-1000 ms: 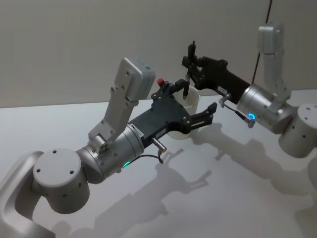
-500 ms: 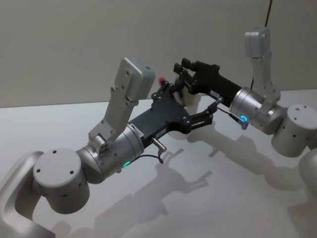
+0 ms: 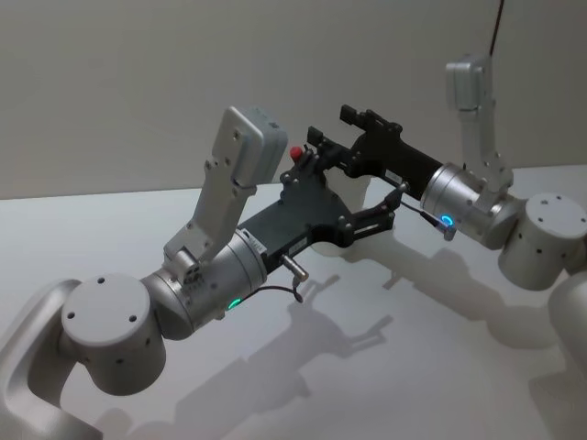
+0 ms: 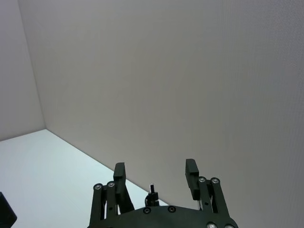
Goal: Place the pen into the pen holder.
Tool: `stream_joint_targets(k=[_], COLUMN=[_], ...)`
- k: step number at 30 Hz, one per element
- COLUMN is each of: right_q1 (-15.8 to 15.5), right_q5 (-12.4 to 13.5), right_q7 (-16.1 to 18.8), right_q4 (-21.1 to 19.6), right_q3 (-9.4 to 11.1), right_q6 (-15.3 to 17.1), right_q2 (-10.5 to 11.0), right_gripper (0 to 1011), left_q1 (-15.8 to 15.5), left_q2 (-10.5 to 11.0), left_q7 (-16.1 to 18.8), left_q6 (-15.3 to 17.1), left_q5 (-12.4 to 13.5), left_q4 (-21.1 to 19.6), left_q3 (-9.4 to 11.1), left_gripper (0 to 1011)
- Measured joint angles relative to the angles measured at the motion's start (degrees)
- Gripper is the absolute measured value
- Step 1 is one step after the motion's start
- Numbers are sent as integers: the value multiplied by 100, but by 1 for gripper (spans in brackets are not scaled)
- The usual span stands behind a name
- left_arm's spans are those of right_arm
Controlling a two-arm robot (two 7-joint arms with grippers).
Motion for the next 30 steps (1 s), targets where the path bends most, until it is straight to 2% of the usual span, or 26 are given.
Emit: stream_joint_targets(k=[4, 9, 23, 30], right_q1=[-2, -107, -661, -948], right_q5=[9, 129, 544, 656], right_q7=[0, -30, -411, -665], right_q4=[-12, -215, -1237, -1703], right_q3=[2, 41, 241, 322], right_q6=[-1, 21, 243, 348], right_q2=[6, 68, 429, 610], right_gripper=[816, 1000, 1002, 1001], left_q1=[0, 0, 0, 0], left_q2=[0, 0, 0, 0], left_q7=[0, 0, 0, 0], left_q6=[0, 0, 0, 0], left_q5=[0, 0, 0, 0], left_q4=[0, 0, 0, 0], left_q3=[0, 0, 0, 0], left_gripper=[1001, 1001, 1001, 1001])
